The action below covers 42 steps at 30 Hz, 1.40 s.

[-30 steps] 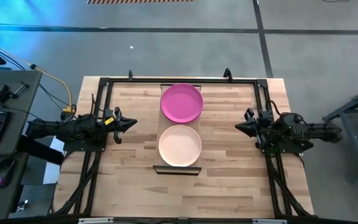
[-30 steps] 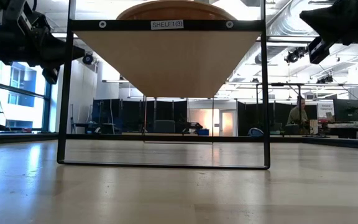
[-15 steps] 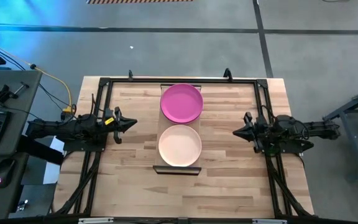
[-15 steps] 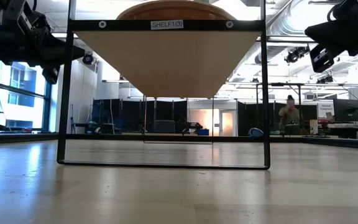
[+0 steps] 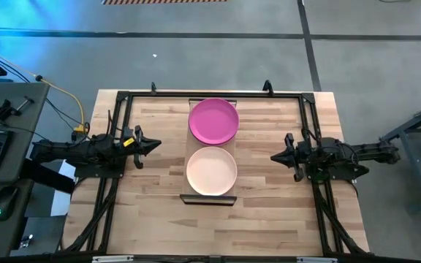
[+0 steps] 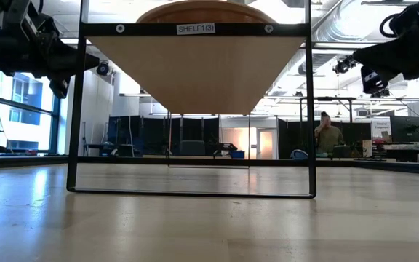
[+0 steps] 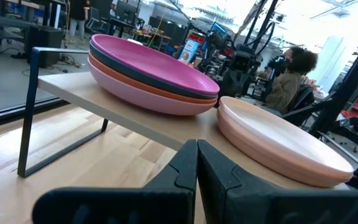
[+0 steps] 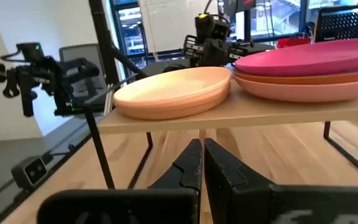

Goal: Place and stack plates onto a shelf
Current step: Return to Home Position

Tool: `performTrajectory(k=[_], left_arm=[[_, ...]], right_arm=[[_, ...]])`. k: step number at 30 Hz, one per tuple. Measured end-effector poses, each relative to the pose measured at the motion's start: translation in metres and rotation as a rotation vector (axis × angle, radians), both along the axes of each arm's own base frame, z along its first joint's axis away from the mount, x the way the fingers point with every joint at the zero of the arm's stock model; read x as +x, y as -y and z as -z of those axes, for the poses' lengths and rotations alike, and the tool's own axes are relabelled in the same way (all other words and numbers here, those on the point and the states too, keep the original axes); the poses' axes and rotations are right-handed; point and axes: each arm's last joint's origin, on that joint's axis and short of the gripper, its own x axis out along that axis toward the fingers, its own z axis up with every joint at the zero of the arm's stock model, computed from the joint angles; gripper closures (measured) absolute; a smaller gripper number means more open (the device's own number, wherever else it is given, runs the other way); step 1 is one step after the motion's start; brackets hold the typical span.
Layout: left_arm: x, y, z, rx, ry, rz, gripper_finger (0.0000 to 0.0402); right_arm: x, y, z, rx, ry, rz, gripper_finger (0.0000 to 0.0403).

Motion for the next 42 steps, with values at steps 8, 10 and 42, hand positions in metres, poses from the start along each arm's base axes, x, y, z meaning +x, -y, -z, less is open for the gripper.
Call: performTrajectory(k=[8, 10, 42], left_arm=[[0.0000, 0.0000, 0.0000, 0.000, 0.000, 0.000, 0.0401], [0.0000, 0.0000, -0.0001, 0.000, 0.001, 0.000, 0.0401], [0.0000, 0.0000, 0.0000, 0.090, -0.020, -0.004, 0.0401]], right_arm=[[0.0007, 0.0004, 0.0009, -0.078, -0.003, 0.016, 0.0403], [0.0007, 0.0004, 0.0009, -0.036, -0.008, 0.017, 0.0403], [0.0008, 0.0004, 0.0011, 0.074, -0.022, 0.015, 0.0402]])
